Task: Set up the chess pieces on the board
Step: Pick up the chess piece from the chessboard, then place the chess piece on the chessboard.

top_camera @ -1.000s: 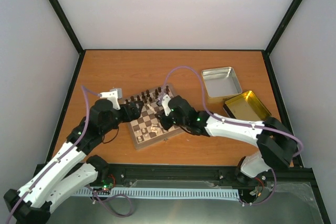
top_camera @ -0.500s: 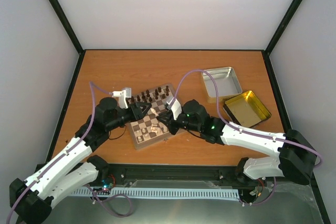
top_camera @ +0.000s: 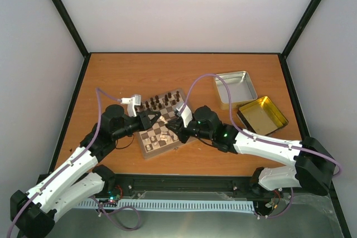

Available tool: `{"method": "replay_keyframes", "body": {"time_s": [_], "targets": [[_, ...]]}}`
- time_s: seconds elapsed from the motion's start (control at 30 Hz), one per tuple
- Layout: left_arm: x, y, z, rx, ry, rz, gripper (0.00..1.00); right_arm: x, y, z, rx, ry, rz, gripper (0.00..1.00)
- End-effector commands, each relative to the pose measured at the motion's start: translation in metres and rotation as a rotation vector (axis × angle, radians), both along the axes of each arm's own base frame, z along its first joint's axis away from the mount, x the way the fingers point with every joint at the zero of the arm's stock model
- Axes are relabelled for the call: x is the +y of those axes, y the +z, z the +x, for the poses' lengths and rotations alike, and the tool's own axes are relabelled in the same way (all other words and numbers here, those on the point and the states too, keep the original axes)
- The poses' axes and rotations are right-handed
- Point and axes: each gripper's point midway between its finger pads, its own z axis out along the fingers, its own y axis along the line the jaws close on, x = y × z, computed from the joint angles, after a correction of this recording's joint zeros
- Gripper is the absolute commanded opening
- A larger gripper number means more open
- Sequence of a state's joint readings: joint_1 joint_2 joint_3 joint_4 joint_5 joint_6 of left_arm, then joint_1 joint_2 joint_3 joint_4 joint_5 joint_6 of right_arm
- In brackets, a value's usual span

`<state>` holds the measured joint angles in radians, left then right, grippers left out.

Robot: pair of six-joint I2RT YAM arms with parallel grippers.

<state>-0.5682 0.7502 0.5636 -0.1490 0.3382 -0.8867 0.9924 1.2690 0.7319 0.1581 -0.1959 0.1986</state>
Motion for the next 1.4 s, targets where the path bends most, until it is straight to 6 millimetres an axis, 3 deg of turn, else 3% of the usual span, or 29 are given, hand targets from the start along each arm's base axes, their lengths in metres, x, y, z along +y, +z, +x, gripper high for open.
{"method": "replay_keyframes", "body": {"time_s": [0.0, 0.1, 0.2, 0.4, 0.5, 0.67, 0.83, 1.0, 1.13, 1.37], "targets": [[-0.001, 0.012, 0.0, -0.042, -0.012, -0.008, 0.11, 0.006, 0.01, 0.005, -0.011, -0.005, 0.026, 0.06], [0.002, 0.019, 0.002, -0.069, 0.001, 0.01, 0.02, 0.006, 0.007, 0.008, -0.001, -0.019, 0.01, 0.06], [0.011, 0.019, 0.008, -0.091, 0.053, 0.052, 0.01, 0.005, 0.0, 0.011, 0.022, -0.043, -0.02, 0.06], [0.062, 0.007, 0.022, -0.094, 0.277, 0.306, 0.01, -0.006, -0.035, 0.019, 0.166, -0.143, -0.186, 0.06], [0.091, 0.018, 0.024, -0.129, 0.388, 0.419, 0.01, -0.021, -0.059, 0.015, 0.279, -0.183, -0.331, 0.06], [0.113, 0.038, 0.02, -0.201, 0.453, 0.497, 0.01, -0.06, -0.075, 0.005, 0.465, -0.246, -0.529, 0.06], [0.118, 0.038, 0.016, -0.234, 0.455, 0.522, 0.01, -0.092, -0.082, -0.009, 0.648, -0.26, -0.653, 0.08], [0.111, 0.039, 0.011, -0.257, 0.394, 0.517, 0.01, -0.106, -0.091, -0.025, 0.766, -0.256, -0.81, 0.08], [0.108, 0.042, 0.005, -0.287, 0.362, 0.498, 0.01, -0.114, -0.094, -0.023, 0.808, -0.28, -0.916, 0.08], [0.104, 0.046, -0.002, -0.326, 0.334, 0.461, 0.01, -0.109, -0.104, -0.007, 0.837, -0.293, -1.043, 0.09]]}}
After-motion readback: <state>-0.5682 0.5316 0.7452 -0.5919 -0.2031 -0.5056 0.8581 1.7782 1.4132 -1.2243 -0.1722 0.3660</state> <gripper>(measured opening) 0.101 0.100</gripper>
